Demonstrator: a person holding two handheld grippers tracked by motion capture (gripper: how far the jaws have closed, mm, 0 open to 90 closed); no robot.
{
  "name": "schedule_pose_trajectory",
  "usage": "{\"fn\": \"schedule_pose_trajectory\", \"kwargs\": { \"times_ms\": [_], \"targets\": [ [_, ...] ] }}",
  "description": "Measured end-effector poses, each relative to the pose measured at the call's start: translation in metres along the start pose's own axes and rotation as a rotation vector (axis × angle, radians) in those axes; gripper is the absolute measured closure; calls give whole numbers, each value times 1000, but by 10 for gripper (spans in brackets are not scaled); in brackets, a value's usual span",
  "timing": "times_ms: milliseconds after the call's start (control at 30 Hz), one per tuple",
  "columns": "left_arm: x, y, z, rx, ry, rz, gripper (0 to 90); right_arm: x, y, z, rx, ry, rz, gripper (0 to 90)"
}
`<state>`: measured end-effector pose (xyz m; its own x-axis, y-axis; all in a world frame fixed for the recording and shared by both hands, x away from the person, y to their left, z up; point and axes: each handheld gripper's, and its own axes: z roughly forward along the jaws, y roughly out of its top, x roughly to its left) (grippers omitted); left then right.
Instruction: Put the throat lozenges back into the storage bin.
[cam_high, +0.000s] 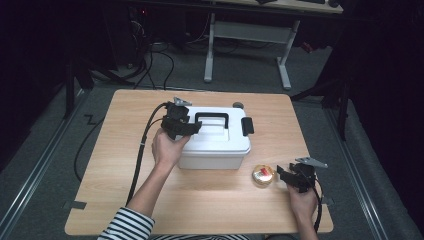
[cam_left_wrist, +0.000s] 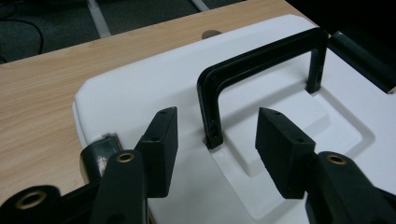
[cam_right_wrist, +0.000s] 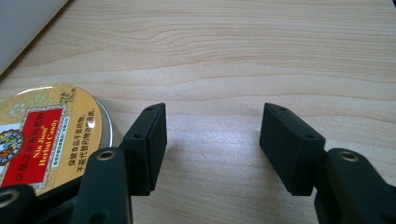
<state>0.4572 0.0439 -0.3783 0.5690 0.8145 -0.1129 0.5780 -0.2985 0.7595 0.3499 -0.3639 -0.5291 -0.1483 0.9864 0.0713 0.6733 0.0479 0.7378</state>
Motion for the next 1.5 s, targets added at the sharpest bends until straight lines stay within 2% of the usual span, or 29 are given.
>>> {"fn": "schedule_pose_trajectory", "kwargs": {
  "times_ms": [100,267,400,567,667,1233,1500],
  "targets": [
    [2,0,4,13,9,-8,529,0,0,0,-3,5,4,414],
    [2,1,6,0,7,-16,557,-1,0,0,-4,10,8,411],
    [0,2,10,8,18,-11,575,-1,0,0,-2,12,9,409],
    [-1,2,16,8,10,-7,595,-1,0,0,-2,14,8,404],
    [0,3,16,2,0,-21,606,-1,0,0,-2,15,8,402],
    [2,4,16,12,14,-7,700,-1,0,0,-2,17,8,399],
    [-3,7,19,14,18,14,736,-2,0,0,-4,18,7,399]
  ]
}}
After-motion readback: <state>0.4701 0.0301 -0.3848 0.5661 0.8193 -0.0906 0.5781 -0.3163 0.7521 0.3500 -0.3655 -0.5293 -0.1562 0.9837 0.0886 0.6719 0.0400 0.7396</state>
